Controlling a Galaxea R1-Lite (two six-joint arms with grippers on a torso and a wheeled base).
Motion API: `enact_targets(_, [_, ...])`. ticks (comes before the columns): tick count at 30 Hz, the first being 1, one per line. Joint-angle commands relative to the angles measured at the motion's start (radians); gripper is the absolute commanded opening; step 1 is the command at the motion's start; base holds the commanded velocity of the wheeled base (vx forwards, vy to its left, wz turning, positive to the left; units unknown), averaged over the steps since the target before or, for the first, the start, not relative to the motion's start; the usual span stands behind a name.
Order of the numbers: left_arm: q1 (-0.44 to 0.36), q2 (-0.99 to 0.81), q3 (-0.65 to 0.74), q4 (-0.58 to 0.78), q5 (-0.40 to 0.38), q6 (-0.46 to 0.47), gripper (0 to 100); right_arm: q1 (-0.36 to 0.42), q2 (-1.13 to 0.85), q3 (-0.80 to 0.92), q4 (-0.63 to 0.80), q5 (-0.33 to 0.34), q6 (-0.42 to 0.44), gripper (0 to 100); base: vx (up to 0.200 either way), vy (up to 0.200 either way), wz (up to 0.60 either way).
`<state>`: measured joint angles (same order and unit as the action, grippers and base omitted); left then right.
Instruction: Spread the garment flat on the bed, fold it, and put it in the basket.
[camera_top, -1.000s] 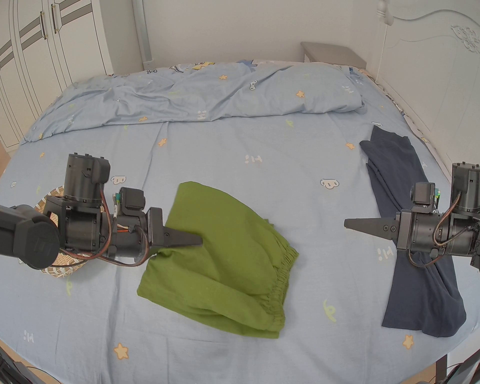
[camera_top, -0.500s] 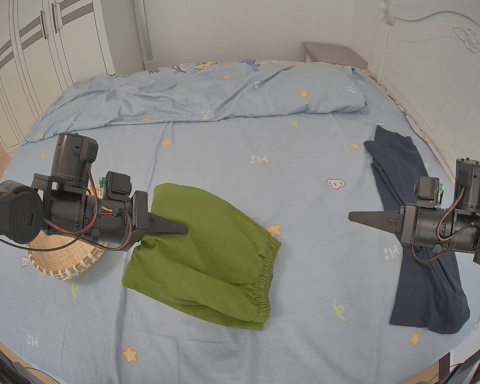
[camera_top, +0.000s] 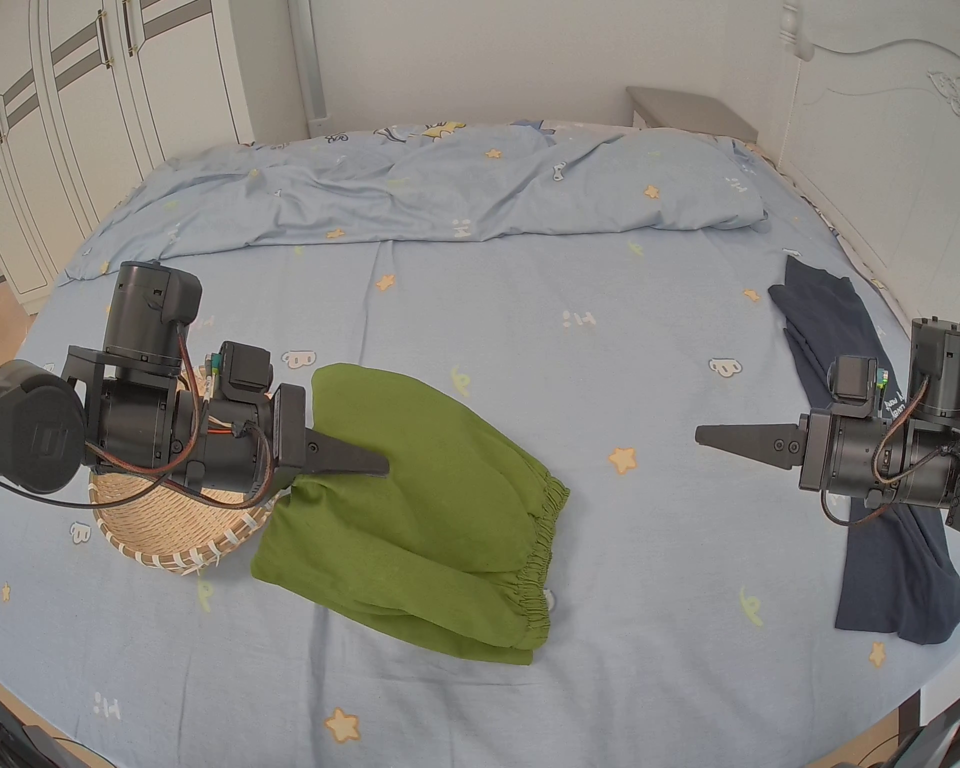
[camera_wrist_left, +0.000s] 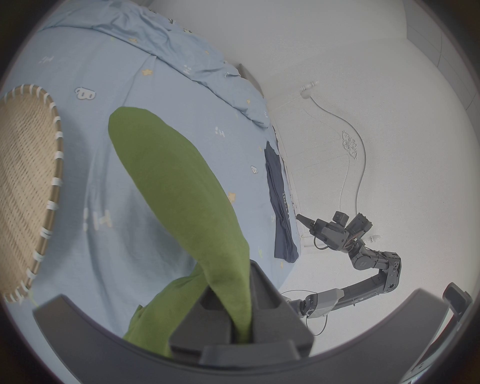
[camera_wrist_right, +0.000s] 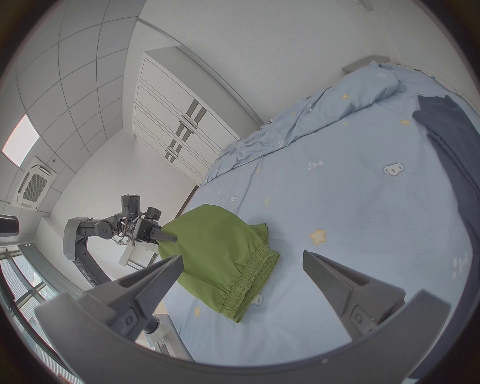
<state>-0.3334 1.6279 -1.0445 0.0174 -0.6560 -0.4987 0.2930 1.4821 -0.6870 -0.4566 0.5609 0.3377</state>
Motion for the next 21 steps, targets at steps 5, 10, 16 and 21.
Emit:
enact_targets(5, [-0.027,-0.023,0.001,-0.008,0.012,0.051,0,0.005,-0.005,0.001,0.001,0.001,0.001,100,0.0,0.08,0.0])
enact_targets(10, [-0.021,-0.031,-0.054,-0.011,0.013,0.054,0,0.006,-0.006,0.003,0.001,-0.001,0.001,100,0.0,0.0,0.0])
enact_targets(16, [0.059,-0.08,-0.065,-0.057,0.015,0.055,0,0.006,-0.003,0.003,-0.001,-0.001,0.001,100,0.0,0.0,0.0])
enact_targets(21, [0.191,-0.12,-0.04,-0.209,0.009,0.043,0,0.003,0.0,0.003,-0.001,-0.001,0.001,100,0.0,0.0,0.0])
